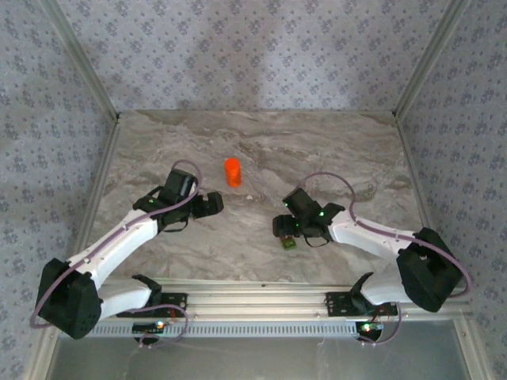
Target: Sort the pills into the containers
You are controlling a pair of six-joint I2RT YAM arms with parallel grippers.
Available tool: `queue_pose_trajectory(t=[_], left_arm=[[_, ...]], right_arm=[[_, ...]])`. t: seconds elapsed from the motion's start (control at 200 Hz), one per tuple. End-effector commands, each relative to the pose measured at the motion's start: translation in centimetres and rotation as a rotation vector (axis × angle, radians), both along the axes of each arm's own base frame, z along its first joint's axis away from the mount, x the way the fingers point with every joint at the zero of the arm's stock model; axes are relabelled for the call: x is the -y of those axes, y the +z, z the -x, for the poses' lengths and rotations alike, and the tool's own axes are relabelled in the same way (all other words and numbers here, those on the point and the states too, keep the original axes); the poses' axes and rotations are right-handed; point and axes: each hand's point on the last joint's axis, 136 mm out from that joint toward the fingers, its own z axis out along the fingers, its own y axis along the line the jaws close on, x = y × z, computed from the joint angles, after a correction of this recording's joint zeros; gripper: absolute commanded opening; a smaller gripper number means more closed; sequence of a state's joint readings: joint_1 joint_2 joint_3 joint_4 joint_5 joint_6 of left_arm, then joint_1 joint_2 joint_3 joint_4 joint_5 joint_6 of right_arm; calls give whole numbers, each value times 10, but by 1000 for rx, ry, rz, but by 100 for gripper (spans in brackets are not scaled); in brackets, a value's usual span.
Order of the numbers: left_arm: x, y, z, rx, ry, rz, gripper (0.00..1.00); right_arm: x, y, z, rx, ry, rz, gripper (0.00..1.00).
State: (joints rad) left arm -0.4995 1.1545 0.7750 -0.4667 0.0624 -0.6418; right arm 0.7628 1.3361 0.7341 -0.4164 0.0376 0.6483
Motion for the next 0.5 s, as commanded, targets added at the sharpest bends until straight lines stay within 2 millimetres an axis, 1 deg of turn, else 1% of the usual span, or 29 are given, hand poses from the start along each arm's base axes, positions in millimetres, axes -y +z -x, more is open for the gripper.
queue_pose_trajectory(t=[0.0,0.11,0.235,0.33,0.45,0.5], left_arm=[[4,4,-5,14,8,13,99],[4,4,-5,13,7,15,99],[5,4,-5,14,10,20,99],[5,4,-5,13,9,22,99],[5,5,-5,12,11,24,99],[5,5,-5,12,10,25,100]], right_arm=[[-6,-2,5,-20,19,26,78],[-8,-10,11,-30,55,63,76],[-6,-20,16,-39,67,105,73],[-5,-26,16,-42,66,118,70],[-5,-31,14,-49,64,125,62],[-5,-35,16,-59,68,130,56]])
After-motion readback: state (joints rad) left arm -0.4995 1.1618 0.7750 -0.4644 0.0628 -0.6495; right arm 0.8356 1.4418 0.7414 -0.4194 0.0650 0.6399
